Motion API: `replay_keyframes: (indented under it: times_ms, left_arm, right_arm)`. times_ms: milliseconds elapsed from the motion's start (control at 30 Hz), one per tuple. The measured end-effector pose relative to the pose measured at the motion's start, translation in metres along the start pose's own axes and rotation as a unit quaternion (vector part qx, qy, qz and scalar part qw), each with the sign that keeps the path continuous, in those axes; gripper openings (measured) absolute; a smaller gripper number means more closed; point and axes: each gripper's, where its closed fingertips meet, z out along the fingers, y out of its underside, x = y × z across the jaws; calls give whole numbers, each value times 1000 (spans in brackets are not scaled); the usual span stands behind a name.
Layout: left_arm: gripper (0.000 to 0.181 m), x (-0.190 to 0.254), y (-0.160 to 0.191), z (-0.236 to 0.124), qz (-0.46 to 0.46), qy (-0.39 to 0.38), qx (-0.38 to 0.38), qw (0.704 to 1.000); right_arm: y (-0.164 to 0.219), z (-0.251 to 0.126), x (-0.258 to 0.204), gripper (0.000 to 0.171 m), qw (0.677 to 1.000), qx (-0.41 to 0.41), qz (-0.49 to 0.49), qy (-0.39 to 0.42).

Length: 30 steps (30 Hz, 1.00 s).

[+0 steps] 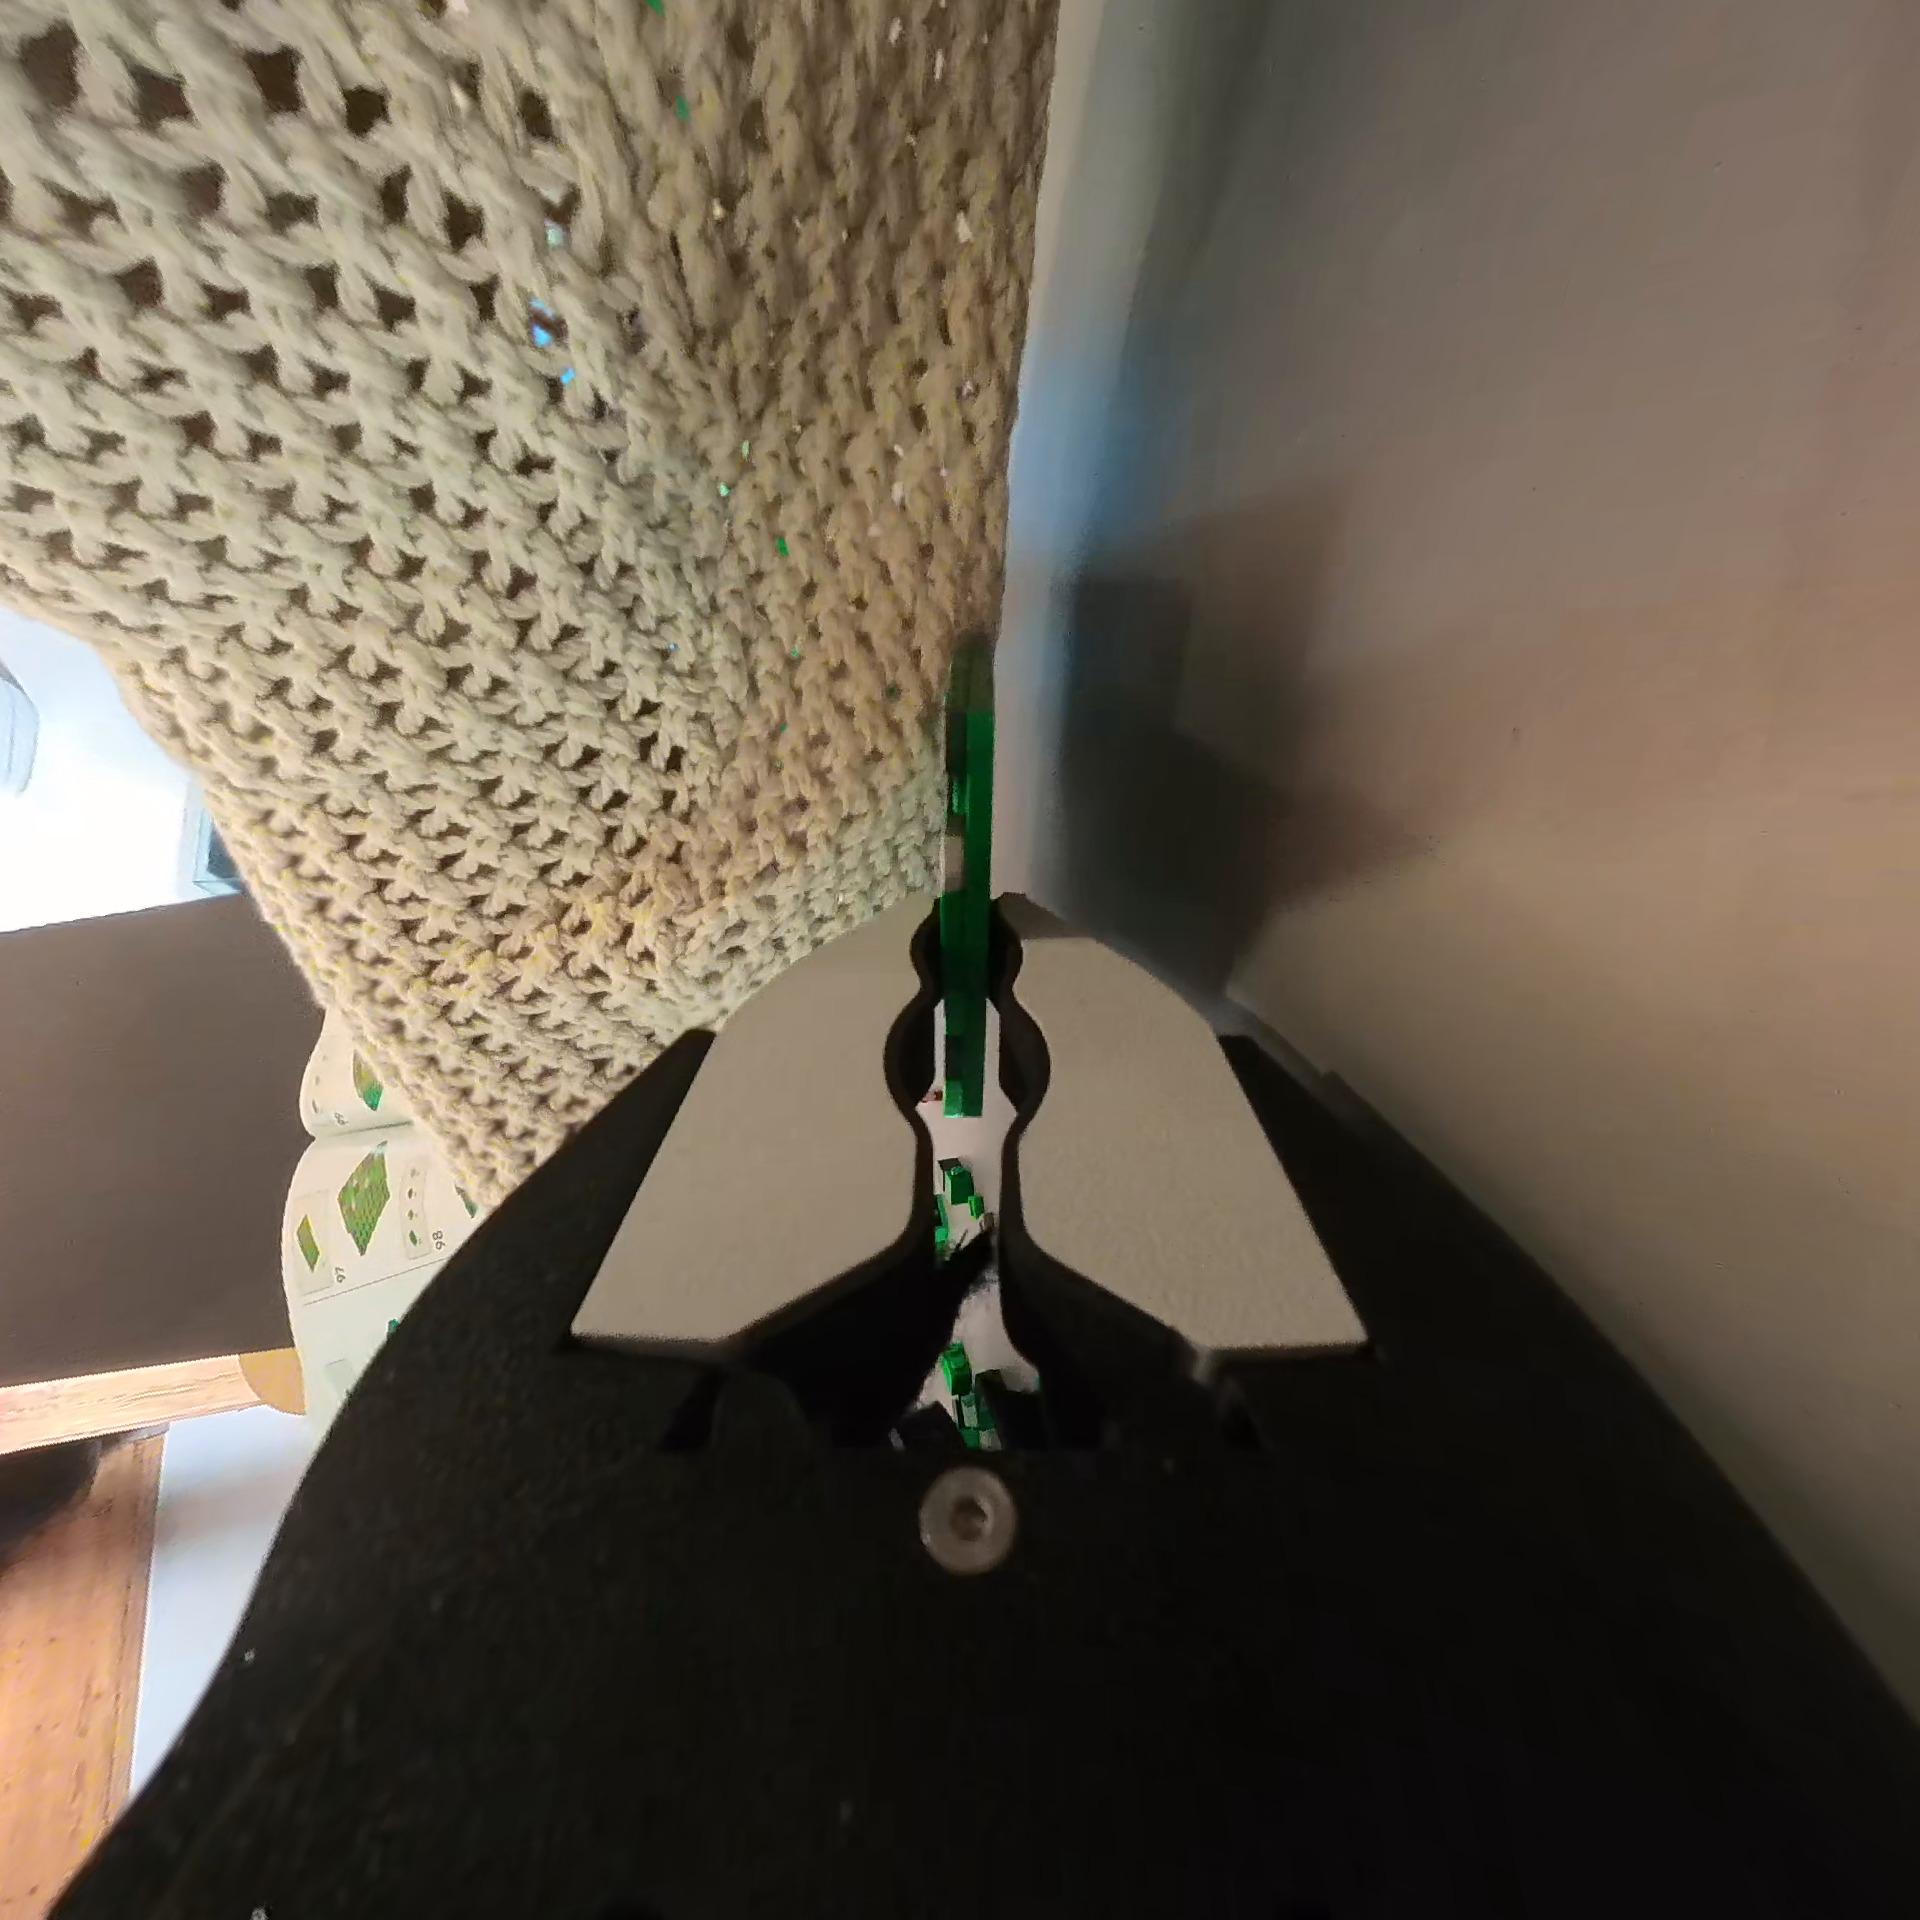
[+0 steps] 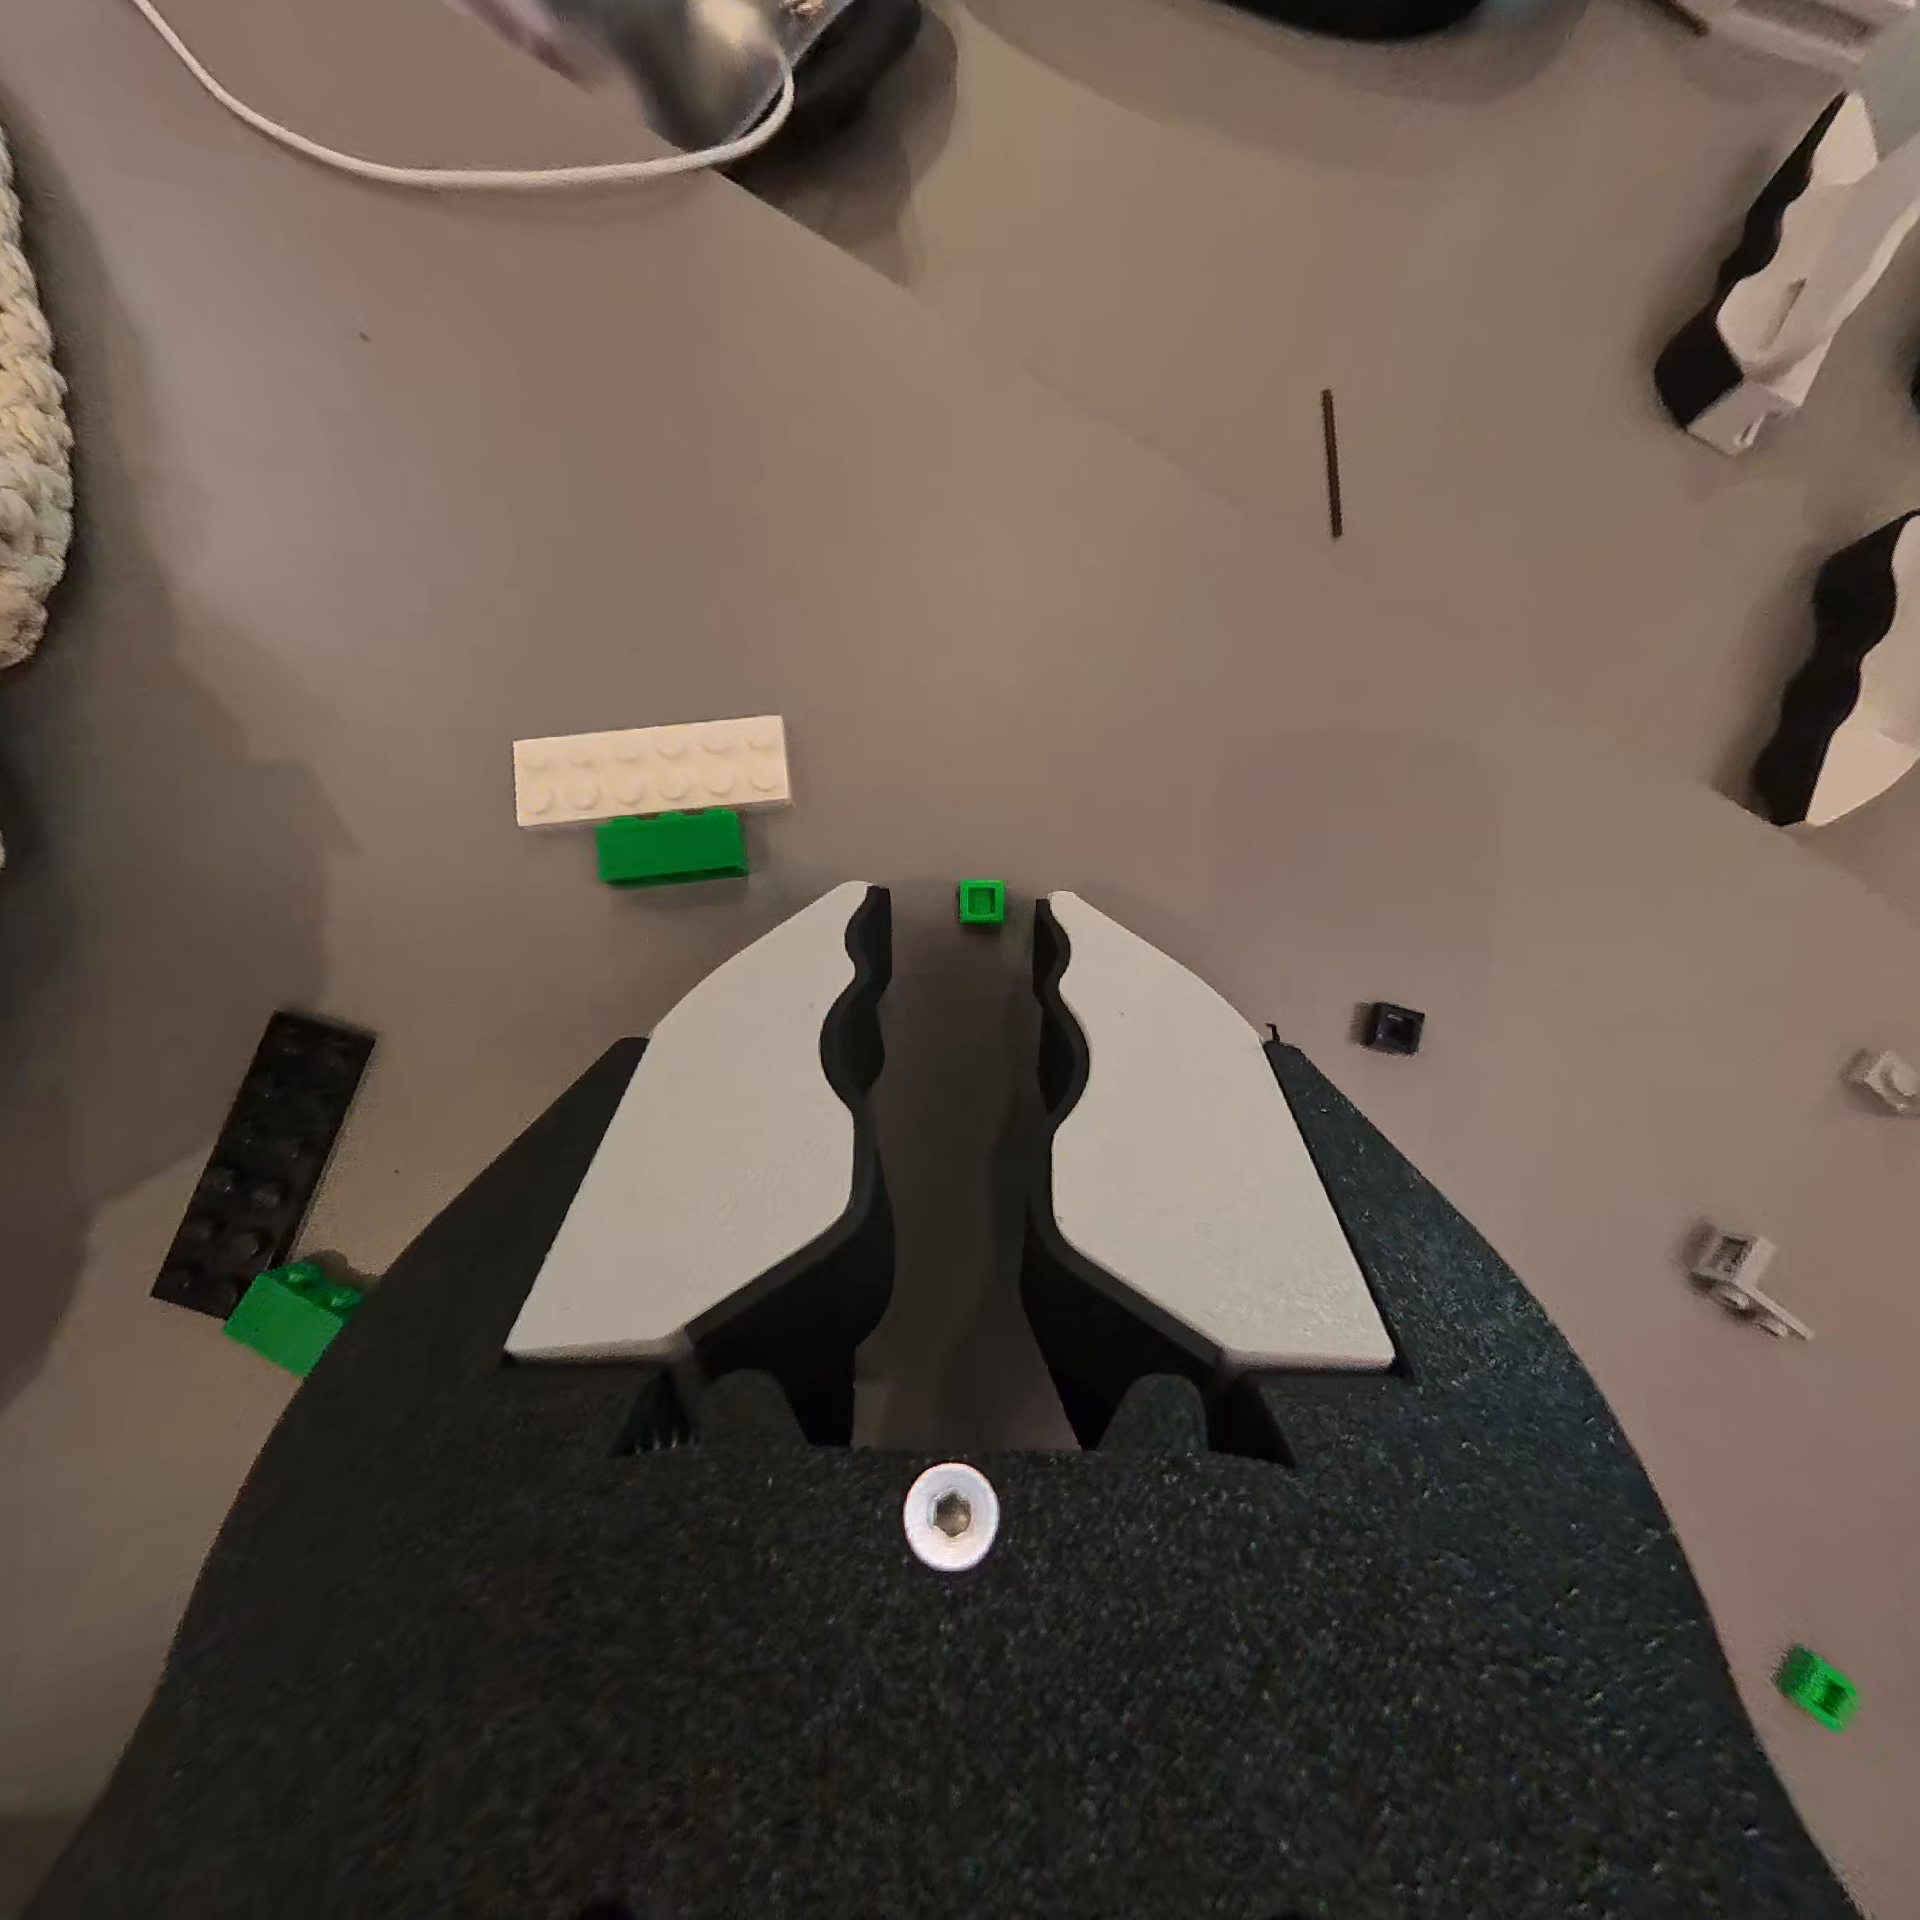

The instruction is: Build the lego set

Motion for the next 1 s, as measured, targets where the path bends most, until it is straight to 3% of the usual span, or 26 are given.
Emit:
replay_keyframes:
  times_ms: [200, 767, 867, 1000]
  left_arm:
    - [5, 1, 0, 1, -4, 3, 0, 1000]
    - [6, 2, 0, 1, -7, 11, -2, 1000]
    - [6, 1, 0, 0, -10, 10, -3, 1000]
    - [6, 1, 0, 0, -7, 11, -5, 1000]
  right_arm:
    - [2, 0, 6, 14, 1000, -7, -6, 5]
    - [1, 0, 6, 7, 998, -23, -39, 32]
    - [-8, -22, -1, 7, 996, -17, -55, 66]
    - [-26, -83, -36, 7, 979, 12, -120, 163]
